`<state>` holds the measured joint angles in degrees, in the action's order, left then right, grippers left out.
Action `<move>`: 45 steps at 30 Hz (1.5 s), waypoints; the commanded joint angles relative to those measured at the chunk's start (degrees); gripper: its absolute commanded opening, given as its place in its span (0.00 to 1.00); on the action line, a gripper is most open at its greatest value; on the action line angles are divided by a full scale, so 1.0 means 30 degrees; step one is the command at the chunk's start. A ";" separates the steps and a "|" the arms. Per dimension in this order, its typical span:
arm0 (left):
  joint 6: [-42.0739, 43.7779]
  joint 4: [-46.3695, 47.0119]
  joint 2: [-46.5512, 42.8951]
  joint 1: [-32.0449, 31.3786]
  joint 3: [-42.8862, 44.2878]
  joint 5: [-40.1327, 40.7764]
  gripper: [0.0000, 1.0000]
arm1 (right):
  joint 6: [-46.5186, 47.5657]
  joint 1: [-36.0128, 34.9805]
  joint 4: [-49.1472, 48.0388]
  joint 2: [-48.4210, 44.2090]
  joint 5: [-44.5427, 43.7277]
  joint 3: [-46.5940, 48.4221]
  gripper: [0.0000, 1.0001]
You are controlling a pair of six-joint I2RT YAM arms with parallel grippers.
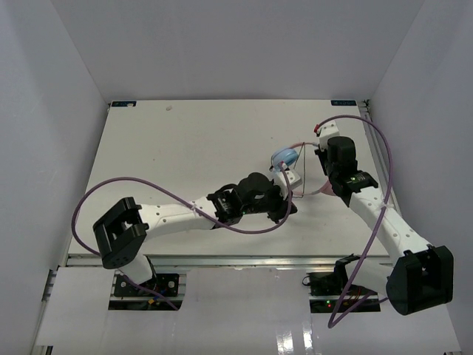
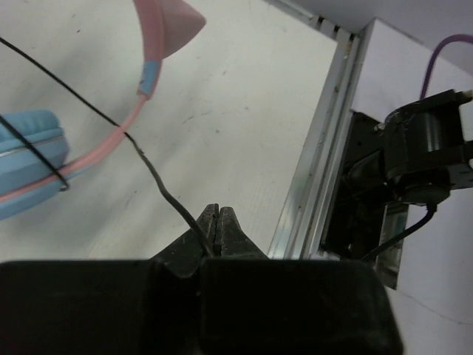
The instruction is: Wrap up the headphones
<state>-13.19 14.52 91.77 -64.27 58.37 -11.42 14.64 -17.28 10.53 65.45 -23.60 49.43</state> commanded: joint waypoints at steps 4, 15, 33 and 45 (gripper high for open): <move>0.5858 -1.2043 0.0356 0.0367 0.6467 0.3751 0.00 | 0.3654 -0.0031 -0.0524 -0.0664 0.6148 -0.0158 0.08; 1.0827 -1.1795 0.2873 0.0916 0.7648 0.8553 0.17 | 0.3697 -0.0070 0.3030 -0.0324 1.3732 -0.1092 0.08; 1.3499 -0.7891 0.3180 0.1818 0.3296 0.9493 0.57 | 0.1940 0.0969 0.2912 0.4026 1.4783 -0.0790 0.08; 1.2953 -0.8073 0.4137 0.3970 0.4137 0.8006 0.83 | 0.1324 0.2364 0.2934 0.6170 1.6606 0.0315 0.08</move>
<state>26.68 -8.43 104.40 -54.61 68.38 15.57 21.90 -11.26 21.05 82.37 19.02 46.04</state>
